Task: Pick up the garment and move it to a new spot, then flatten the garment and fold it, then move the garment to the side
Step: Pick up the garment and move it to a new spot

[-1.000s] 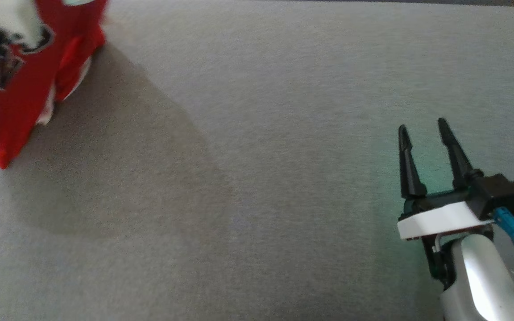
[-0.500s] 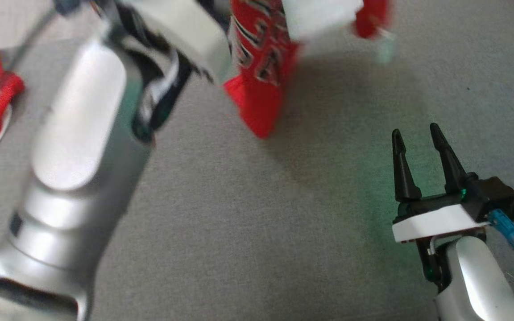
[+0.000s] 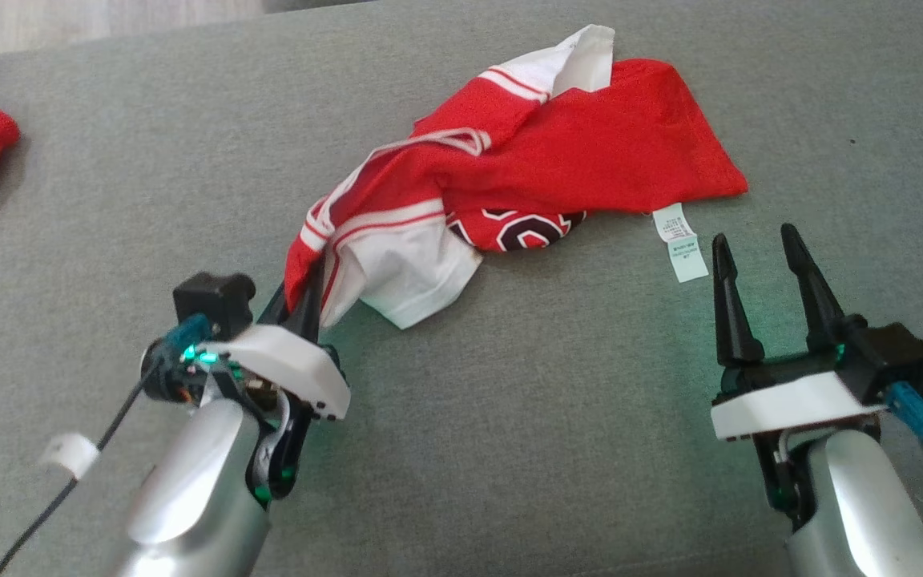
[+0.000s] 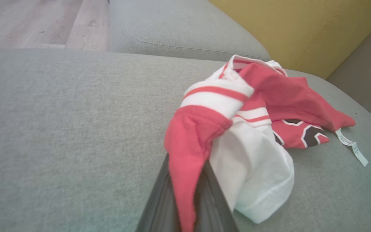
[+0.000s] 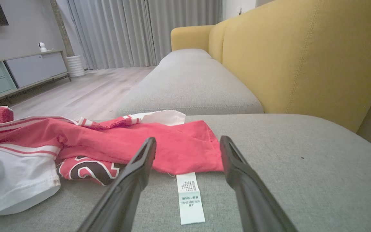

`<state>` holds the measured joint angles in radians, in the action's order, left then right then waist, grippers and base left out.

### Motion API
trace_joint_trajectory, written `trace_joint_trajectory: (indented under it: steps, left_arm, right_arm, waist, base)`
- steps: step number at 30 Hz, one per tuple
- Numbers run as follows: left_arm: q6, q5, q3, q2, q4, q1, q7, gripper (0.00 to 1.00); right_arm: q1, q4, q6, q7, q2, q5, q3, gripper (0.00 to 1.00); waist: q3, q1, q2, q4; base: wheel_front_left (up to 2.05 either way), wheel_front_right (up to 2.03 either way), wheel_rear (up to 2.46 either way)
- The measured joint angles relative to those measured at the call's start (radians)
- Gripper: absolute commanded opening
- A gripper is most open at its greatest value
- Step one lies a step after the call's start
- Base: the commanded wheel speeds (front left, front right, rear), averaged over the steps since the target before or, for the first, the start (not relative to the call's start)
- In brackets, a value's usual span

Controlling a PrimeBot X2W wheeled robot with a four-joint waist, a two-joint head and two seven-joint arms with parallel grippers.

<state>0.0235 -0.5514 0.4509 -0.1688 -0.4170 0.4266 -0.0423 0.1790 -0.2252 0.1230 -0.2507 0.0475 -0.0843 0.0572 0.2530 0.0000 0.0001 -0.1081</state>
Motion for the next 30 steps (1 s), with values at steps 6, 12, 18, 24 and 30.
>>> trace_joint_trajectory:
  steps: [6,12,18,24,30]
  left_arm:
    - [0.0,-0.005,-0.006,0.012,-0.047,-0.006,0.064,0.41]
    - [-0.001,-0.005,-0.034,0.014,-0.068,-0.005,0.143,1.0]
    - [0.004,-0.005,-0.041,0.011,-0.059,-0.03,0.215,1.0]
    - [0.033,-0.003,-0.056,0.004,-0.007,-0.192,0.266,1.0]
    - [0.081,0.007,-0.064,-0.006,0.078,-0.341,0.282,1.0]
  right_arm:
    - [-0.014,-0.002,0.0,0.0,0.0,0.008,-0.001,1.0]
    - [-0.014,-0.006,0.0,0.0,0.0,0.016,0.0,1.0]
    - [-0.03,-0.015,0.0,0.0,0.0,0.034,-0.013,1.0]
    - [-0.091,-0.027,0.0,0.0,-0.001,0.046,-0.043,1.0]
    - [-0.165,-0.029,0.0,0.0,-0.001,0.05,-0.065,1.0]
  waist:
    - [-0.008,0.0,0.0,0.023]
    - [-0.035,0.0,0.0,0.046]
    - [-0.094,-0.0001,0.0,0.067]
    - [-0.176,-0.0002,0.0,0.096]
    - [-0.252,-0.0003,0.0,0.132]
  base:
    - [0.0,0.0,0.0]
    - [0.0,0.0,0.0]
    - [0.0,0.0,0.0]
    - [0.0,0.0,0.0]
    - [0.0,0.0,0.0]
